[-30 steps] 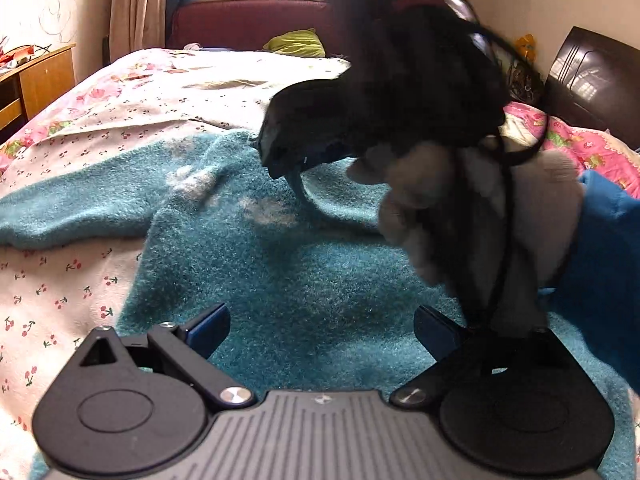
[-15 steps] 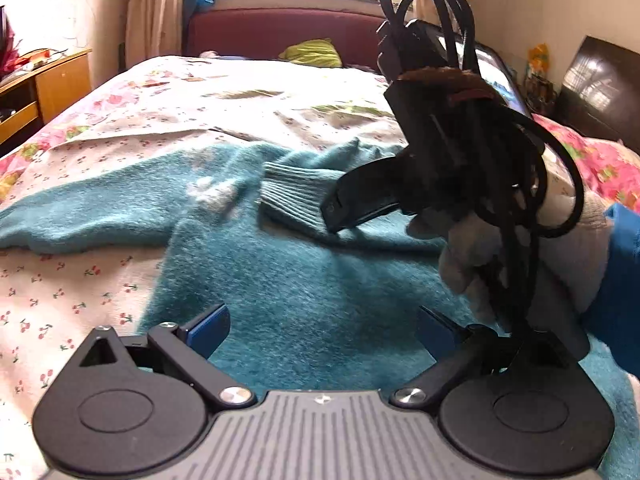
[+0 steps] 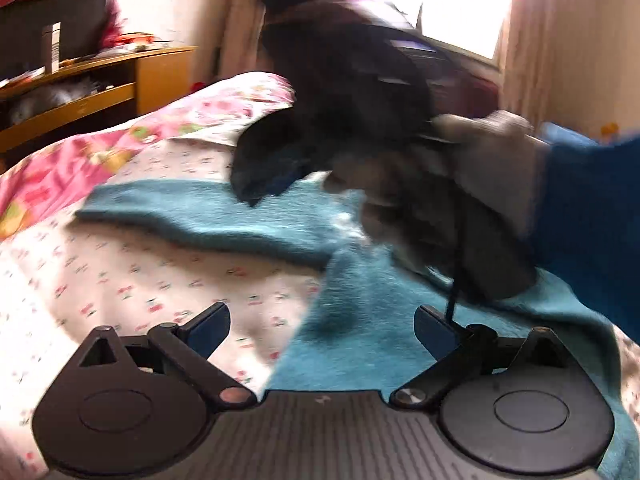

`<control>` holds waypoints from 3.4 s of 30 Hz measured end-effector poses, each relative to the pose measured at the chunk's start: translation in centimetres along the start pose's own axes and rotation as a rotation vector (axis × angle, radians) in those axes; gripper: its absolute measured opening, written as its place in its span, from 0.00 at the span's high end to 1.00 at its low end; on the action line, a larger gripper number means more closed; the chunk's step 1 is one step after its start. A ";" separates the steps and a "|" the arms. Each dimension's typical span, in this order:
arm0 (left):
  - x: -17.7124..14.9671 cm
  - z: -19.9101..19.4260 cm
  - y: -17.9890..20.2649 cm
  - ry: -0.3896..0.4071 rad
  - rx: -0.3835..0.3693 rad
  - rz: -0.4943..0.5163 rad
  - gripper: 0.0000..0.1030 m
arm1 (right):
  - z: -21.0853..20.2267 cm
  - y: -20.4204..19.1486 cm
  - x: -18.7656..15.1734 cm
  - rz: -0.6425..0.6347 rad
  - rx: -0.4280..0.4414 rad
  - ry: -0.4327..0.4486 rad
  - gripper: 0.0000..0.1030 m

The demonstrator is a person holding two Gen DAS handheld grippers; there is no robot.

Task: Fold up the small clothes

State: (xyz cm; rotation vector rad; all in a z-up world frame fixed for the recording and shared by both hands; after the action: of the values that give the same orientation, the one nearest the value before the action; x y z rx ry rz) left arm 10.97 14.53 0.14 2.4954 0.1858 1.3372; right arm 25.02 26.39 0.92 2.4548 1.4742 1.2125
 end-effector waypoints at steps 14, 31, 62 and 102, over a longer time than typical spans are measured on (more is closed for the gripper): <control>-0.5 0.1 -9.3 0.103 0.019 -0.448 0.00 | 8.1 -12.2 7.2 -0.295 0.000 0.092 0.65; -0.4 -0.2 -7.8 0.118 0.054 -0.359 0.00 | -2.7 5.3 6.6 0.284 -0.144 0.185 0.94; -2.2 7.6 13.0 -0.188 -0.092 0.419 0.00 | -12.7 26.7 -37.5 1.344 -0.417 0.036 0.83; 3.1 13.3 11.3 -0.135 -0.054 0.355 0.00 | -13.5 26.0 -36.6 1.125 -0.531 -0.004 0.81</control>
State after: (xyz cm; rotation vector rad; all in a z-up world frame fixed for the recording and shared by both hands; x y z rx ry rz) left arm 23.41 1.96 -0.65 2.6455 -0.3329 1.2683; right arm 26.58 -20.39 -1.43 2.7811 -0.4004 1.3828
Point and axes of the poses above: each gripper's, at about its wrist camera, not at the fingertips, and z roughly the way its jaws point, y to its right, x to its top, the point moved 7 cm from there along z, roughly the way its jaws point, and after that the axes turned 15 degrees about -x, right-handed, at the moved point
